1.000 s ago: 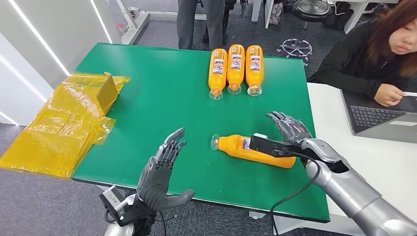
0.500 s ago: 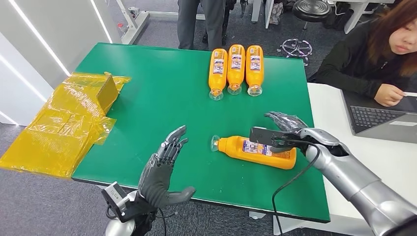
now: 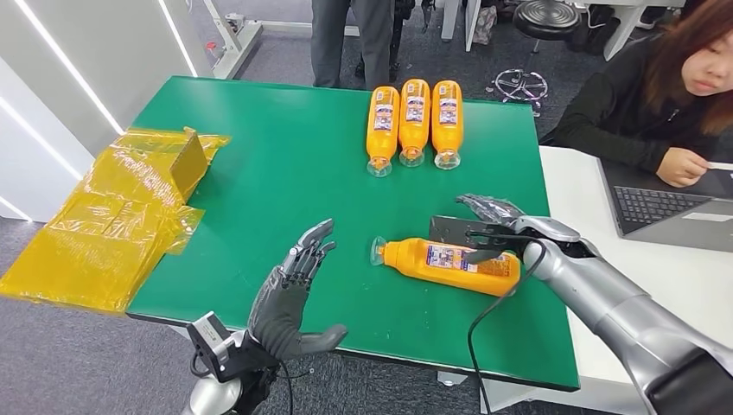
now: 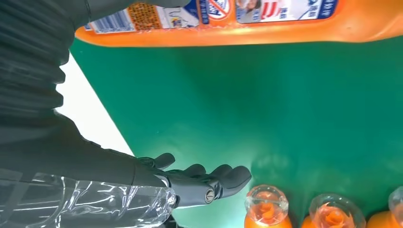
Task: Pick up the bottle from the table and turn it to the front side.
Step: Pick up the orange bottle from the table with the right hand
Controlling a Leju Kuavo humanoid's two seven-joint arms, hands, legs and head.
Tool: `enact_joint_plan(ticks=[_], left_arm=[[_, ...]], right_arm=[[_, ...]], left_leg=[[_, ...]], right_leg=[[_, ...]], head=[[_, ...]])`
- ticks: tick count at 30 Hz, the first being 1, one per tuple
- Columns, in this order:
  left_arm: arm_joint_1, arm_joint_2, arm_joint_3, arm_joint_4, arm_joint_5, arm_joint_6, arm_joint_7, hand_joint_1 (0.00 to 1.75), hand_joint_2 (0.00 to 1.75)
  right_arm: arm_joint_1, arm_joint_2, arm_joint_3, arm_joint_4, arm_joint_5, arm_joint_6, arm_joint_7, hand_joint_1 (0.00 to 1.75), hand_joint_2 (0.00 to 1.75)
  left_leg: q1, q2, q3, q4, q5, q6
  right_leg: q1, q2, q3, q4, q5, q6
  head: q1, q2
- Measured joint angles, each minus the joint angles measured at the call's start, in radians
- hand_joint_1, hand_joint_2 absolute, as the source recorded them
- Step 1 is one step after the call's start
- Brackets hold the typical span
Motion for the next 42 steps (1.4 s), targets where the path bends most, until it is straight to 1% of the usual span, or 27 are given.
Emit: enact_joint_plan(ticks=[7, 11, 18, 25, 30, 34, 42], left_arm=[[-0.003, 0.0, 0.0, 0.019, 0.006, -0.001, -0.001, 0.0, 1.75], [-0.004, 0.002, 0.0, 0.029, 0.009, -0.001, -0.001, 0.0, 1.75], [-0.008, 0.002, -0.003, 0.045, 0.013, -0.006, -0.004, 0.0, 1.75], [-0.021, 0.001, -0.013, 0.05, 0.023, -0.012, 0.013, 0.0, 1.75], [-0.023, 0.001, -0.016, 0.05, 0.027, -0.011, 0.017, 0.0, 1.75], [-0.023, 0.0, -0.017, 0.05, 0.028, -0.011, 0.019, 0.0, 1.75], [-0.02, 0.001, -0.017, 0.047, 0.028, -0.011, 0.029, 0.0, 1.75]], right_arm=[[0.008, 0.02, 0.018, 0.062, -0.007, -0.017, -0.017, 0.0, 1.75], [0.017, 0.031, 0.021, 0.086, -0.005, -0.051, -0.032, 0.0, 1.75], [0.085, 0.039, 0.024, 0.098, 0.006, -0.079, -0.047, 0.0, 1.75], [0.141, 0.038, 0.028, 0.106, 0.012, -0.089, -0.047, 0.0, 1.75], [0.16, 0.02, 0.023, 0.07, 0.012, -0.087, -0.039, 0.0, 1.75], [0.182, -0.001, 0.018, 0.029, 0.014, -0.092, -0.022, 1.72, 1.75], [0.224, -0.045, 0.004, -0.046, 0.02, -0.11, -0.011, 1.75, 1.75]], left_leg=[[0.0, 0.0, 0.007, 0.0, 0.0, 0.0], [0.0, 0.001, 0.011, 0.0, 0.0, 0.0], [0.001, 0.0, 0.017, 0.0, -0.001, 0.001], [0.001, 0.0, 0.017, 0.0, 0.0, 0.002], [0.001, 0.001, 0.018, 0.0, -0.001, 0.002], [0.001, 0.001, 0.018, 0.0, -0.002, 0.003], [0.001, 0.001, 0.02, 0.0, -0.003, 0.004]], right_leg=[[0.0, 0.0, 0.008, -0.001, 0.0, 0.0], [0.0, 0.001, 0.011, -0.001, 0.0, 0.0], [0.001, 0.0, 0.017, -0.003, -0.001, 0.001], [0.001, 0.001, 0.019, -0.004, 0.001, 0.003], [0.001, 0.002, 0.02, -0.006, 0.002, 0.003], [0.001, 0.002, 0.02, -0.007, 0.001, 0.003], [0.001, 0.001, 0.024, -0.008, 0.0, 0.005]], head=[[0.0, 0.0], [0.0, 0.0], [0.001, 0.0], [0.0, 0.0], [0.0, 0.0], [0.0, 0.0], [0.0, 0.0]])
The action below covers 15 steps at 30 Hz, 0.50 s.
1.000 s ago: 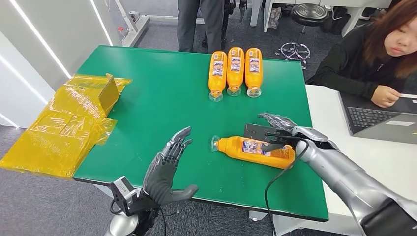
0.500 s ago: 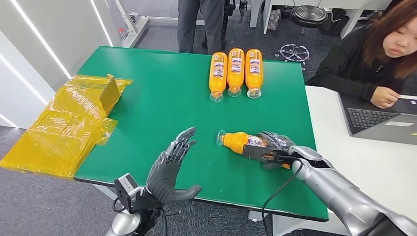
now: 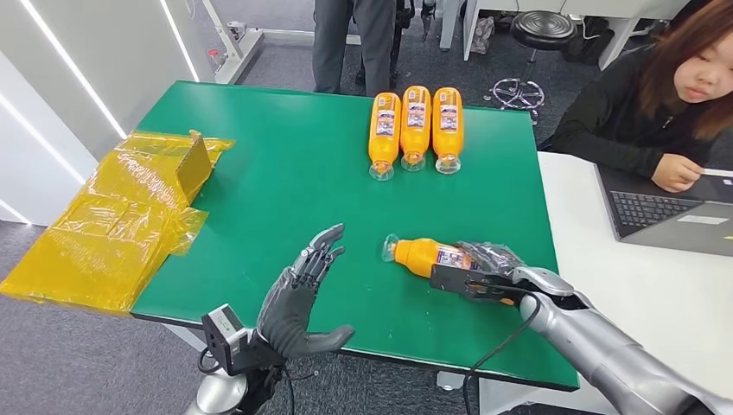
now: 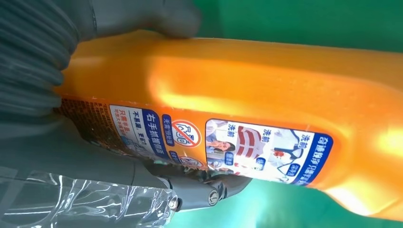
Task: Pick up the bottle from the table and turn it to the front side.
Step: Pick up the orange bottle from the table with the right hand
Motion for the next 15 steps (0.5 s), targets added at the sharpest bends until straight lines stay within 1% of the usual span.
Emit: enact_joint_plan(ticks=[6, 9, 12, 15], left_arm=[[0.005, 0.005, 0.0, -0.006, -0.001, 0.004, 0.003, 0.0, 1.75], [0.017, 0.007, 0.001, -0.018, -0.008, 0.015, 0.006, 0.0, 1.75], [0.035, 0.007, 0.005, -0.037, -0.022, 0.029, 0.013, 0.0, 1.75], [0.043, 0.006, 0.014, -0.048, -0.029, 0.037, 0.022, 0.0, 1.75]], right_arm=[[0.045, -0.035, -0.031, -0.076, 0.03, -0.034, 0.028, 1.75, 1.75], [0.084, -0.06, -0.059, -0.14, 0.074, -0.081, 0.045, 1.75, 1.75], [0.149, -0.09, -0.108, -0.247, 0.137, -0.153, 0.07, 1.75, 1.75], [0.237, -0.114, -0.174, -0.372, 0.193, -0.212, 0.094, 1.75, 1.75]], left_leg=[[0.0, 0.0, 0.0, 0.0, -0.001, 0.001], [0.0, -0.001, 0.0, 0.0, -0.001, 0.001], [0.0, -0.002, -0.002, 0.0, -0.002, 0.002], [0.0, -0.003, -0.005, 0.0, -0.002, 0.003]], right_leg=[[0.0, -0.001, 0.001, -0.001, 0.0, 0.001], [0.0, -0.001, 0.001, -0.001, -0.001, 0.001], [0.0, -0.003, 0.001, -0.001, -0.001, 0.002], [0.0, -0.004, -0.002, -0.001, -0.002, 0.002]], head=[[0.0, 0.0], [0.0, 0.0], [0.0, 0.0], [0.0, 0.0]])
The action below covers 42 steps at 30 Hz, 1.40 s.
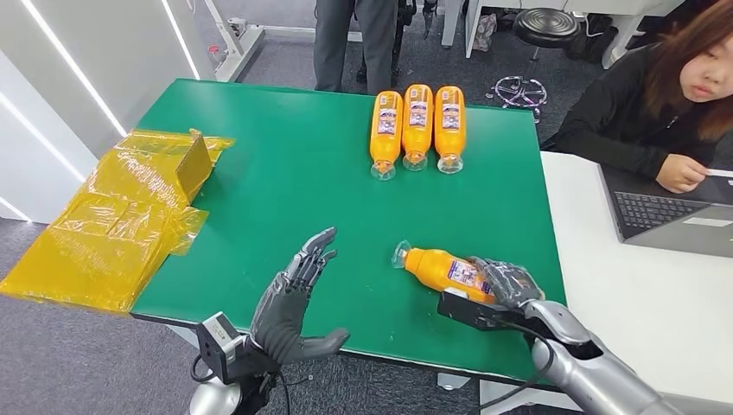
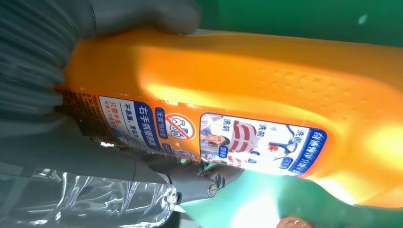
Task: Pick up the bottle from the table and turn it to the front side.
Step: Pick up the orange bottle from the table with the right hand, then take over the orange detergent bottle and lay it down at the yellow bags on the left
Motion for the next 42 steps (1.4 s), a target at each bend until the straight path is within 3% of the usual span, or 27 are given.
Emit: enact_joint_plan(ticks=[9, 17, 26, 34, 42], left_arm=[[0.005, -0.002, 0.02, -0.002, -0.011, 0.02, 0.001, 0.0, 1.75], [-0.015, -0.001, 0.02, 0.018, 0.0, 0.027, -0.014, 0.0, 1.75], [-0.053, 0.0, 0.0, 0.057, 0.09, -0.005, -0.017, 0.0, 1.75], [-0.075, -0.002, -0.075, 0.06, 0.182, -0.058, 0.017, 0.0, 1.75], [-0.072, -0.002, -0.117, 0.059, 0.214, -0.062, 0.019, 0.0, 1.75]], right_arm=[[0.28, -0.021, -0.19, -0.345, 0.158, -0.157, -0.022, 1.75, 1.75], [0.394, -0.029, -0.238, -0.493, 0.212, -0.294, -0.059, 1.75, 1.75], [0.452, -0.018, -0.235, -0.566, 0.271, -0.39, -0.1, 1.75, 1.75], [0.406, 0.079, -0.17, -0.56, 0.285, -0.448, -0.131, 1.75, 1.75], [0.343, 0.188, -0.091, -0.512, 0.271, -0.444, -0.148, 1.75, 1.75]], left_leg=[[0.0, 0.0, -0.009, 0.0, 0.0, 0.0], [0.0, 0.0, -0.011, 0.0, 0.0, 0.0], [0.0, 0.001, -0.011, 0.0, 0.0, 0.0], [0.0, 0.001, -0.012, -0.001, 0.0, 0.0], [0.0, 0.001, -0.012, -0.001, 0.0, 0.0]], right_leg=[[0.0, 0.0, -0.01, 0.0, 0.0, 0.0], [0.0, 0.0, -0.012, 0.0, -0.001, 0.0], [0.0, 0.001, -0.012, 0.001, -0.001, 0.0], [0.0, 0.002, -0.013, 0.001, -0.001, 0.0], [0.0, 0.002, -0.012, 0.001, -0.001, 0.0]], head=[[0.0, 0.0], [0.0, 0.0], [0.0, 0.0], [0.0, 0.0], [0.0, 0.0]])
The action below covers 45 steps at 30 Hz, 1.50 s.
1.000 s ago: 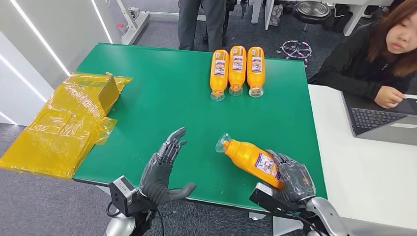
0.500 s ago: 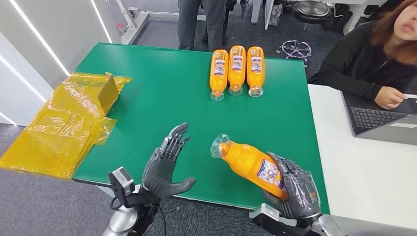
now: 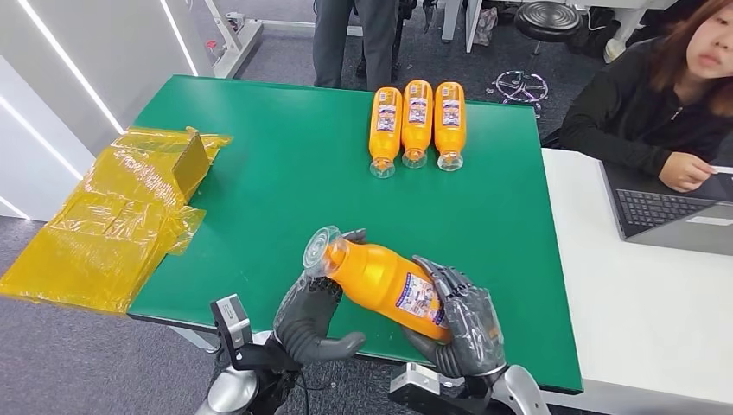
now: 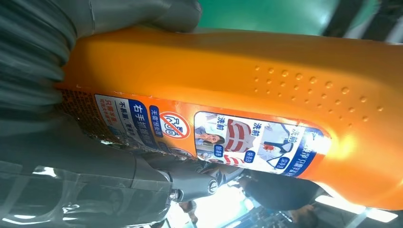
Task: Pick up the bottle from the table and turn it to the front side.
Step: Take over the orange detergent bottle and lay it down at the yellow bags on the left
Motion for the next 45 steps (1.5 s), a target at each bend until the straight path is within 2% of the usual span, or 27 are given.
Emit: enact_joint_plan(ticks=[9, 15, 26, 30, 45], left_arm=[[0.007, 0.0, -0.003, -0.037, -0.014, 0.018, 0.015, 0.0, 1.75], [-0.028, 0.0, 0.005, -0.037, -0.012, 0.03, 0.006, 0.0, 1.75], [-0.068, -0.016, 0.035, -0.037, -0.014, 0.046, 0.013, 0.02, 1.75], [-0.067, -0.017, 0.054, -0.037, -0.023, 0.054, 0.017, 1.75, 1.75], [-0.056, -0.024, 0.1, -0.038, -0.033, 0.052, 0.016, 1.75, 1.75]], right_arm=[[-0.052, 0.068, 0.056, 0.042, -0.111, 0.008, -0.037, 1.75, 1.75], [-0.095, 0.126, 0.091, 0.089, -0.17, 0.017, -0.045, 1.75, 1.75], [-0.097, 0.205, 0.14, 0.125, -0.221, 0.035, -0.052, 1.75, 1.75], [-0.093, 0.227, 0.141, 0.137, -0.215, 0.054, -0.044, 1.75, 1.75], [-0.095, 0.269, 0.132, 0.169, -0.197, 0.084, -0.042, 1.75, 1.75]], left_leg=[[0.0, 0.0, 0.0, 0.0, 0.0, 0.0], [0.0, 0.0, 0.0, 0.0, 0.001, -0.001], [0.0, 0.0, 0.0, 0.0, 0.001, -0.001], [0.0, 0.0, 0.0, 0.0, 0.001, -0.001], [0.0, 0.0, 0.0, 0.0, 0.001, -0.001]], right_leg=[[0.0, 0.0, 0.0, 0.0, 0.0, 0.0], [0.0, 0.0, 0.0, 0.0, 0.0, 0.0], [0.0, 0.0, -0.001, 0.001, 0.0, 0.0], [0.0, 0.0, -0.001, 0.001, 0.0, 0.0], [0.0, 0.0, -0.001, 0.001, 0.0, 0.0]], head=[[0.0, 0.0], [0.0, 0.0], [0.0, 0.0], [0.0, 0.0], [0.0, 0.0]])
